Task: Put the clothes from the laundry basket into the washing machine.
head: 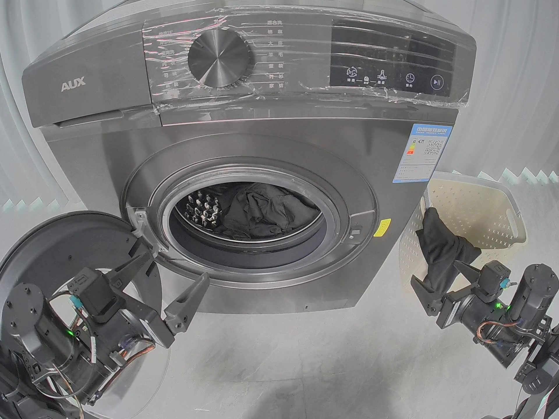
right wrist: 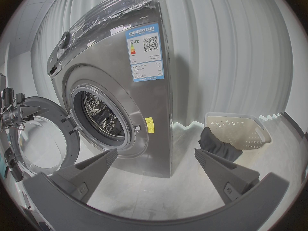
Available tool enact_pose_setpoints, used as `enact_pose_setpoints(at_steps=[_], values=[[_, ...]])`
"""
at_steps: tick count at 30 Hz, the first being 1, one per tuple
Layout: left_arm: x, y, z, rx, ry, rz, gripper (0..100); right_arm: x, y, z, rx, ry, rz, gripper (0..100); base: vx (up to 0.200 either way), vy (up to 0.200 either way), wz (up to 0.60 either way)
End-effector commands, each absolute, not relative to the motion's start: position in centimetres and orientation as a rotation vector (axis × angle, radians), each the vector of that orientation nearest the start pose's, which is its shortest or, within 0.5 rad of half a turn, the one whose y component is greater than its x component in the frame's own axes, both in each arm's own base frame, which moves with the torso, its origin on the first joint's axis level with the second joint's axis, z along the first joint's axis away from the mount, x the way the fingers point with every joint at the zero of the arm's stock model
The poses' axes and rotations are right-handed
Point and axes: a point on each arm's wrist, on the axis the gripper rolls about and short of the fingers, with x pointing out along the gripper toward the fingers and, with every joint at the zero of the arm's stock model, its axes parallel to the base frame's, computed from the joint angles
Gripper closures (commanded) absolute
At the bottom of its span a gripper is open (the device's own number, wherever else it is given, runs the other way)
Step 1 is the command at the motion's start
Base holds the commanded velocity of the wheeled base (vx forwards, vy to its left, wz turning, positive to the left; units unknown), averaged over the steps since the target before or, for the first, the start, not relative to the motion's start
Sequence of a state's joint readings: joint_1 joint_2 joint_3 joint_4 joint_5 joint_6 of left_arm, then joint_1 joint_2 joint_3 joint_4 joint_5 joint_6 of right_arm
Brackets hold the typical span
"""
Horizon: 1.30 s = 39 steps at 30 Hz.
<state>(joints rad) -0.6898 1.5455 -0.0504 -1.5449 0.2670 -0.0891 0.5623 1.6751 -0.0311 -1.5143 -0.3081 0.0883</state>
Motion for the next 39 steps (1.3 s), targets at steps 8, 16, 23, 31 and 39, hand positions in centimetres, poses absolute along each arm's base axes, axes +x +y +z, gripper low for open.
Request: enact_pose_setpoints(at_steps=[8, 16, 23, 31, 39], values=[[12.1, -7.9, 15.0, -0.074, -0.083, -0.352, 0, 14.3, 8.1, 11.7, 0.043, 0.14, 0.227, 0, -0.2, 0.0, 0.0], [8.1, -5.0, 15.5, -0.069, -0.075, -0.349, 0, 9.7, 5.0, 12.7, 0.07, 0.179, 0.144, 0, -0.2, 0.0, 0.0], [5.4, -2.6, 13.9, -0.036, 0.014, -0.284, 0, 6.6, 2.3, 12.5, 0.118, 0.173, 0.016, 0, -0.114, 0.0, 0.0], [1.7, -0.1, 12.0, -0.043, -0.016, -0.146, 0, 2.5, -0.1, 11.6, 0.083, 0.077, -0.086, 0, 0.0, 0.0, 0.0], [-0.3, 0.5, 10.7, -0.046, -0.066, -0.105, 0, -0.8, -0.7, 9.8, 0.004, 0.003, -0.184, 0, 0.0, 0.0, 0.0]])
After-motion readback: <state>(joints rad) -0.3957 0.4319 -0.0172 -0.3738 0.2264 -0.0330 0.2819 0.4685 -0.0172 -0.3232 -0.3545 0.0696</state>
